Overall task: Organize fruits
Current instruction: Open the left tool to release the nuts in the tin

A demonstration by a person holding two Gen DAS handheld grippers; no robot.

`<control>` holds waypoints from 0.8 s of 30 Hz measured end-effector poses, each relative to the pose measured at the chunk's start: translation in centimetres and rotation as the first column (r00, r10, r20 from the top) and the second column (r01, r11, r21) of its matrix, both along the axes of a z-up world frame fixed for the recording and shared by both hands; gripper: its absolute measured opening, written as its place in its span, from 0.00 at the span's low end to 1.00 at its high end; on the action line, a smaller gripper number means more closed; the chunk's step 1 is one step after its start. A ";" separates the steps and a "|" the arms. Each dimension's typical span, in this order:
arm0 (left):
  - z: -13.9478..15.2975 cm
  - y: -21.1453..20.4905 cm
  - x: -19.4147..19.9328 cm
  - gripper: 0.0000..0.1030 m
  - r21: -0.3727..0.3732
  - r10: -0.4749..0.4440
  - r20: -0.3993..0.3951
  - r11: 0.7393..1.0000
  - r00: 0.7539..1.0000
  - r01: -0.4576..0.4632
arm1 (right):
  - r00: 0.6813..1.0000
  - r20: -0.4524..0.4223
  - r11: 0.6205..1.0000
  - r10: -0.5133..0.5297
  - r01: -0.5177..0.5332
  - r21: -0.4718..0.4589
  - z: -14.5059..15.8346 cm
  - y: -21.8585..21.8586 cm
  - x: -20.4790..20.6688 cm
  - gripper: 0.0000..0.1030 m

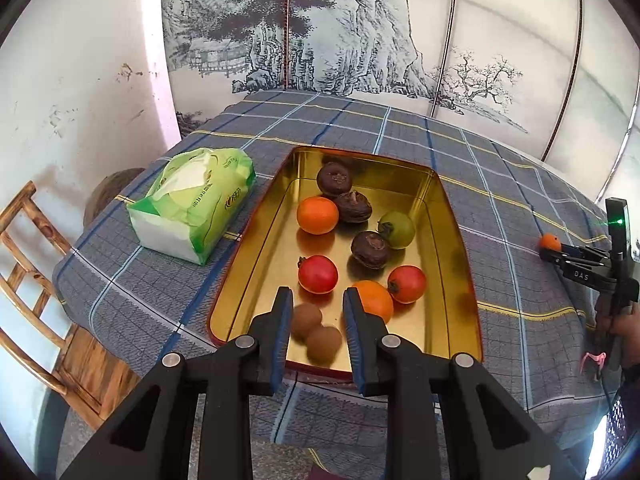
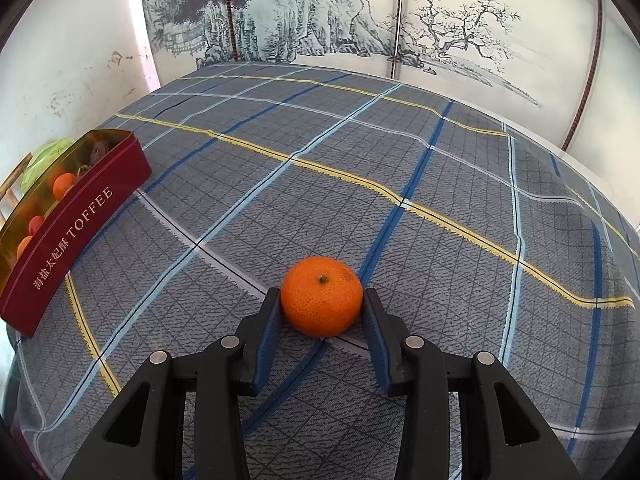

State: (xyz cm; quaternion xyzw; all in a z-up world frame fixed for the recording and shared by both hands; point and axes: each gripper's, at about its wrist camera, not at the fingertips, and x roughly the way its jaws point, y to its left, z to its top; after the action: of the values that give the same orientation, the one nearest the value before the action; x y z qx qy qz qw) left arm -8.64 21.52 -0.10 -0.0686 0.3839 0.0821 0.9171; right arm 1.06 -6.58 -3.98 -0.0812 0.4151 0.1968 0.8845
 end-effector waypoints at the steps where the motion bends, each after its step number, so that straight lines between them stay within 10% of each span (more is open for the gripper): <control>1: 0.0 0.1 0.1 0.22 -0.003 0.000 -0.003 1.000 1.000 0.000 | 1.000 -0.001 1.000 -0.001 0.001 0.001 0.0 -0.1 0.0 0.42; 12: 0.4 -0.6 0.0 0.24 0.013 -0.001 0.005 1.000 1.000 0.001 | 1.000 0.001 1.000 0.000 0.000 -0.003 0.0 0.0 0.0 0.43; 24: 1.3 -1.6 -0.7 0.67 0.103 0.032 0.042 0.994 0.999 -0.036 | 1.000 0.005 1.000 -0.014 0.014 -0.013 0.1 -0.7 -0.1 0.42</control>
State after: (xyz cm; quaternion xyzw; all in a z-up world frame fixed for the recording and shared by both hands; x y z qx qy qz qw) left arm -9.37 19.91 1.18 -0.0290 0.3595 0.1163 0.9254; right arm 0.94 -7.32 -3.89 -0.0845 0.4148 0.1876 0.8864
